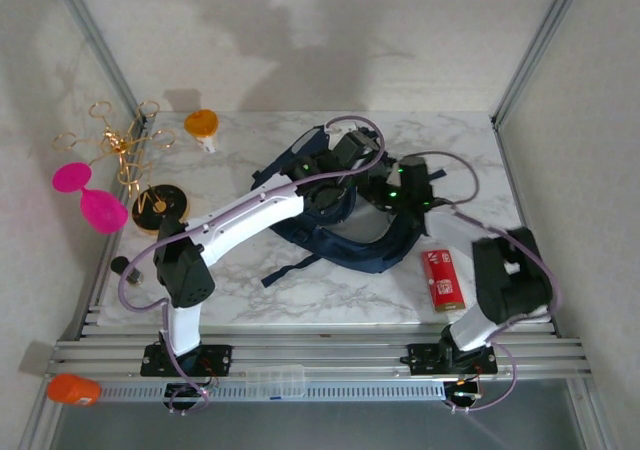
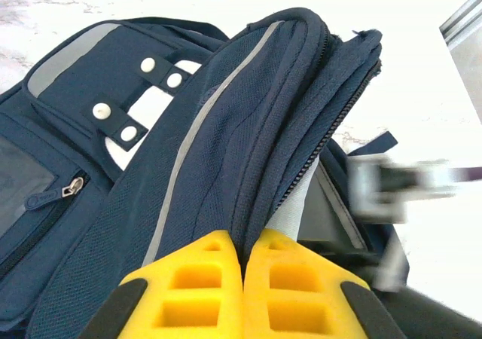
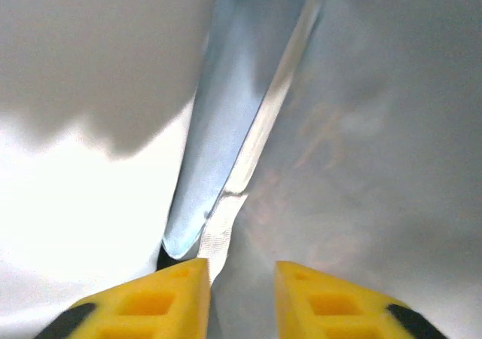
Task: Pack the student bag
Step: Place the pencil pouch in the student bag, then close the student bag at the center of the table, then zip the student bag at the center of the table.
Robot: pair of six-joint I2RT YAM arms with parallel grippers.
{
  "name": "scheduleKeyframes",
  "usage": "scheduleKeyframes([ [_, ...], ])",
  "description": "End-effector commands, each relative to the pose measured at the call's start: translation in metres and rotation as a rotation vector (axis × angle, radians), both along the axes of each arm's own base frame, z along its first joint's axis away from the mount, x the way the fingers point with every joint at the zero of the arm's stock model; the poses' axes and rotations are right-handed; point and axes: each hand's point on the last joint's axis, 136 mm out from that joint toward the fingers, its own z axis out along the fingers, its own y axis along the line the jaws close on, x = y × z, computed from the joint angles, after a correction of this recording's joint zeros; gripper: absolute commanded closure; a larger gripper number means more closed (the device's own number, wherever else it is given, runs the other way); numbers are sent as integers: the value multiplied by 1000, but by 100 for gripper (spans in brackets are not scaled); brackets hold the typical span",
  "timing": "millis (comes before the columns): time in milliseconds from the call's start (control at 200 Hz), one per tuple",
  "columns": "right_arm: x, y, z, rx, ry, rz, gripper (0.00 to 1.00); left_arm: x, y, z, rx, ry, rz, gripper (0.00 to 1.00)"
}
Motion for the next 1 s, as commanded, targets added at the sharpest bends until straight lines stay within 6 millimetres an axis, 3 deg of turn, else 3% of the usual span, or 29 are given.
scheduleKeyframes([
  [0, -10, -50, 18, -100, -46, -88, 63, 1, 15, 10, -38, -32, 32, 100],
  [85, -20, -71, 20, -154, -35, -103, 58, -7, -8, -10, -113, 30, -69, 98],
  [210, -41, -84, 25, -229, -28, -97, 54, -28, -20, -27, -220, 109, -167, 56],
  [290, -57, -93, 30, -275, -13, -112, 51, -53, -21, -15, -335, 110, -261, 44],
  [335, -65, -96, 36, -288, -9, -116, 50, -66, -14, -2, -410, 77, -291, 40],
  [411, -81, -93, 52, -288, -18, -96, 48, -79, 13, -3, -510, 61, -263, 31],
  [511, -99, -83, 56, -352, -10, -90, 44, -75, 64, -41, -529, 101, -115, 25],
  [586, -113, -68, 42, -363, 39, -53, 42, -68, 90, -79, -584, 188, -14, 24],
  [661, -126, -47, 25, -321, 90, 2, 41, -59, 94, -102, -671, 246, 22, 25],
  [751, -140, -21, 8, -310, 123, 66, 39, -47, 114, -135, -616, 285, 157, 30],
  [841, -146, -7, -6, -319, 134, 89, 38, -35, 128, -152, -605, 291, 235, 36],
  [996, -143, 4, -20, -315, 144, 118, 37, -23, 118, -174, -636, 346, 266, 51],
])
